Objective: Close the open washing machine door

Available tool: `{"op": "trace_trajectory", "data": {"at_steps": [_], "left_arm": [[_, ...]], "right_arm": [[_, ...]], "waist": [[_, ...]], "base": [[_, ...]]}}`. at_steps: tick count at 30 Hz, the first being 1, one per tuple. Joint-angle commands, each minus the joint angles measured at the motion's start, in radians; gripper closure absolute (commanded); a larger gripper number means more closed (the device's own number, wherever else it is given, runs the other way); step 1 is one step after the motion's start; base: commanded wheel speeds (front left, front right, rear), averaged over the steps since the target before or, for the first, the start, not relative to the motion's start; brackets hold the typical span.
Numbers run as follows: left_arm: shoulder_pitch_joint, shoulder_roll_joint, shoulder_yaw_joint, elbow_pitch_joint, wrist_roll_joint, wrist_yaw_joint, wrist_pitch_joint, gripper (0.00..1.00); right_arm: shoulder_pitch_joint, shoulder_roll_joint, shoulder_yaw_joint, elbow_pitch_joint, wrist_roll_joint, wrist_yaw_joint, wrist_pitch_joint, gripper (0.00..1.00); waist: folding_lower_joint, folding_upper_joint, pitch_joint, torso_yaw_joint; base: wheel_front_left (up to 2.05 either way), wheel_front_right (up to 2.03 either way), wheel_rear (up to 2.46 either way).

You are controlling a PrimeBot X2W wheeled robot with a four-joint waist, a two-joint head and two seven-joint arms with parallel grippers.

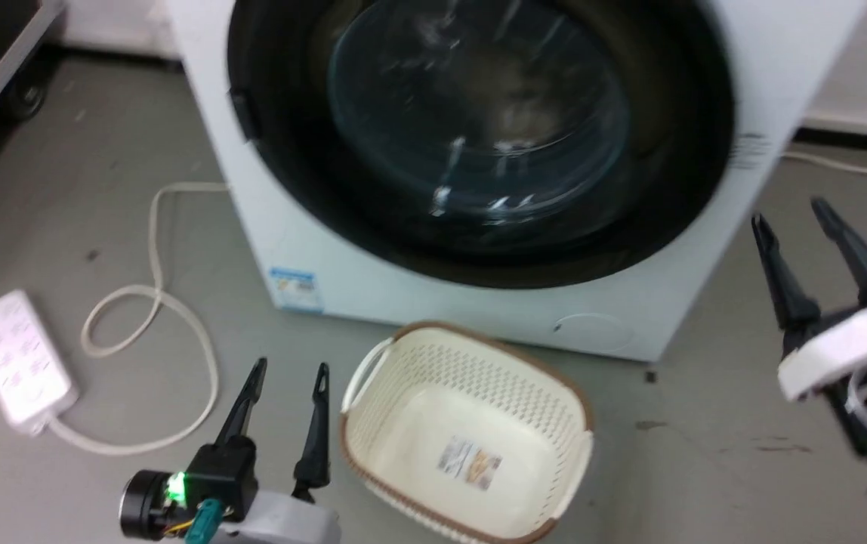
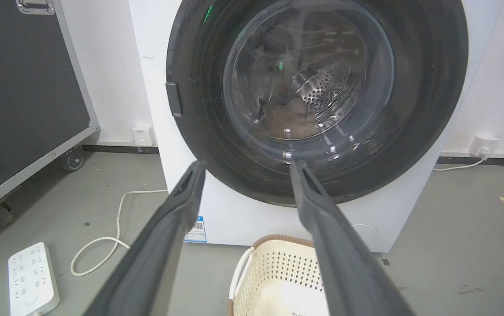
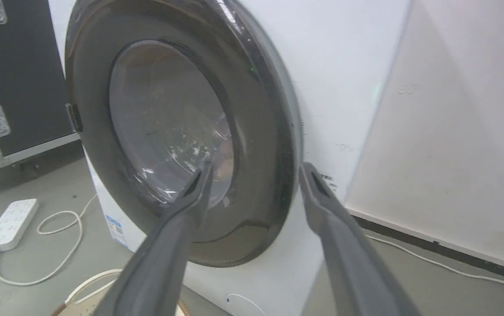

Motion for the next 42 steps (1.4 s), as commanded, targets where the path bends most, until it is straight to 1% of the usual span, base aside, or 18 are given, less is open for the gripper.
{"op": "trace_trajectory", "data": {"at_steps": [1, 4, 8, 15, 16, 22, 25, 29, 30, 42], "left_arm": [[0.017, 0.008, 0.008, 0.001, -0.005, -0.010, -0.004, 0.00], [0.035, 0.011, 0.015, -0.005, -0.004, -0.016, -0.004, 0.00], [0.050, 0.010, 0.018, -0.010, -0.002, -0.026, -0.004, 0.00], [0.060, 0.004, 0.009, 0.004, 0.009, -0.036, -0.004, 0.00], [0.066, -0.002, 0.010, 0.012, 0.006, -0.034, -0.004, 0.00], [0.068, -0.007, 0.013, 0.024, 0.010, -0.033, -0.004, 0.00], [0.068, -0.008, 0.012, 0.033, 0.002, -0.050, -0.004, 0.00], [0.069, -0.008, 0.013, 0.045, -0.001, -0.061, -0.004, 0.00], [0.060, -0.008, 0.012, 0.044, 0.003, -0.056, 0.001, 1.00], [0.058, -0.012, 0.027, 0.033, 0.013, -0.057, 0.025, 1.00]], "right_arm": [[0.057, 0.031, -0.034, -0.037, -0.042, -0.001, -0.004, 0.00], [0.159, 0.096, -0.105, -0.123, -0.141, -0.001, -0.004, 0.00], [0.277, 0.194, -0.195, -0.209, -0.206, -0.001, -0.004, 0.00], [0.430, 0.305, -0.260, -0.326, -0.310, -0.001, 0.014, 0.00], [0.480, 0.335, -0.266, -0.347, -0.319, -0.001, 0.021, 0.00], [0.526, 0.358, -0.264, -0.364, -0.327, -0.001, 0.023, 0.00], [0.529, 0.361, -0.261, -0.368, -0.325, -0.001, 0.030, 0.00], [0.528, 0.363, -0.255, -0.373, -0.322, -0.001, 0.040, 0.00], [0.517, 0.357, -0.257, -0.367, -0.323, 0.000, 0.037, 1.00], [0.516, 0.358, -0.253, -0.376, -0.327, 0.000, 0.056, 1.00]], "waist": [[0.0003, 0.0000, -0.060, -0.064], [0.0003, 0.0000, -0.079, -0.089], [0.0003, 0.0000, -0.089, -0.104], [0.0003, 0.0000, -0.097, -0.107], [0.0003, 0.0000, -0.100, -0.106], [0.0003, 0.0000, -0.104, -0.103], [0.0003, 0.0000, -0.106, -0.103], [0.0003, 0.0000, -0.108, -0.100], [0.0003, 0.0000, -0.108, -0.100], [0.0003, 0.0000, -0.106, -0.098]], "base": [[0.00, 0.00, 0.00], [0.00, 0.00, 0.00], [0.00, 0.00, 0.00], [0.00, 0.00, 0.00], [0.00, 0.00, 0.00], [0.00, 0.00, 0.00], [0.00, 0.00, 0.00], [0.00, 0.00, 0.00], [0.00, 0.00, 0.00], [0.00, 0.00, 0.00]]}}
